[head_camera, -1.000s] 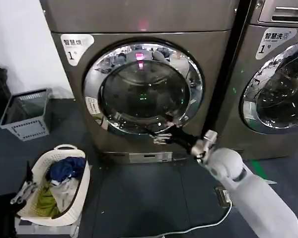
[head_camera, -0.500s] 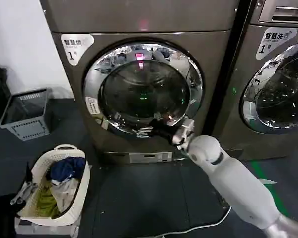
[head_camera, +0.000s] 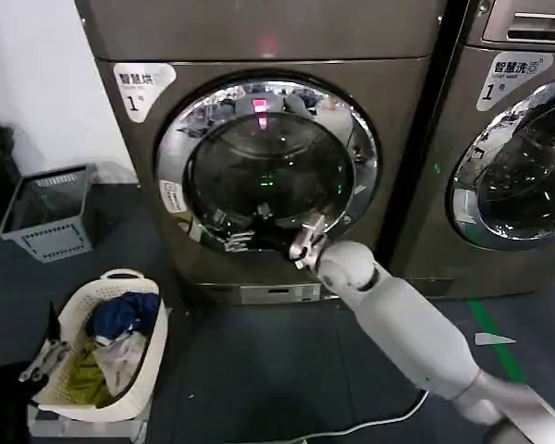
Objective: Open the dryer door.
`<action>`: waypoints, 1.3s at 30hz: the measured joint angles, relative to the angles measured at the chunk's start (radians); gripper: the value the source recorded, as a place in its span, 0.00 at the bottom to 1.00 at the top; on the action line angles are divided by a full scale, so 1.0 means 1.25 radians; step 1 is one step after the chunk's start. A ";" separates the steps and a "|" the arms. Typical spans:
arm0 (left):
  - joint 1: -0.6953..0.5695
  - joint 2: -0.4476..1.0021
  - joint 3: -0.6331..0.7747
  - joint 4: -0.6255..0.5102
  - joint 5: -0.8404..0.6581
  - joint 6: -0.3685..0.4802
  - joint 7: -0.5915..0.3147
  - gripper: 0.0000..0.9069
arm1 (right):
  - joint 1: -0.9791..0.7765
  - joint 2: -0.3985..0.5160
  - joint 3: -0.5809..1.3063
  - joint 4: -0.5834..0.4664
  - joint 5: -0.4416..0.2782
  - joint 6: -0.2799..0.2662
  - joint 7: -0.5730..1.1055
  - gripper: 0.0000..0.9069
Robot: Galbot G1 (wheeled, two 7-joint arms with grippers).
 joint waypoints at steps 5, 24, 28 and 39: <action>0.001 -0.001 0.000 0.000 0.001 -0.001 0.000 1.00 | 0.025 0.028 -0.012 -0.038 -0.004 0.007 -0.006 1.00; 0.001 -0.008 0.003 -0.002 0.004 -0.005 0.001 1.00 | 0.082 0.118 -0.033 -0.167 -0.039 0.032 -0.028 1.00; 0.001 -0.008 0.004 -0.002 0.004 -0.005 0.001 1.00 | 0.089 0.133 -0.034 -0.188 -0.042 0.037 -0.033 1.00; 0.001 -0.009 0.004 -0.005 0.003 -0.006 0.001 1.00 | 0.101 0.169 -0.035 -0.239 -0.054 0.052 -0.044 1.00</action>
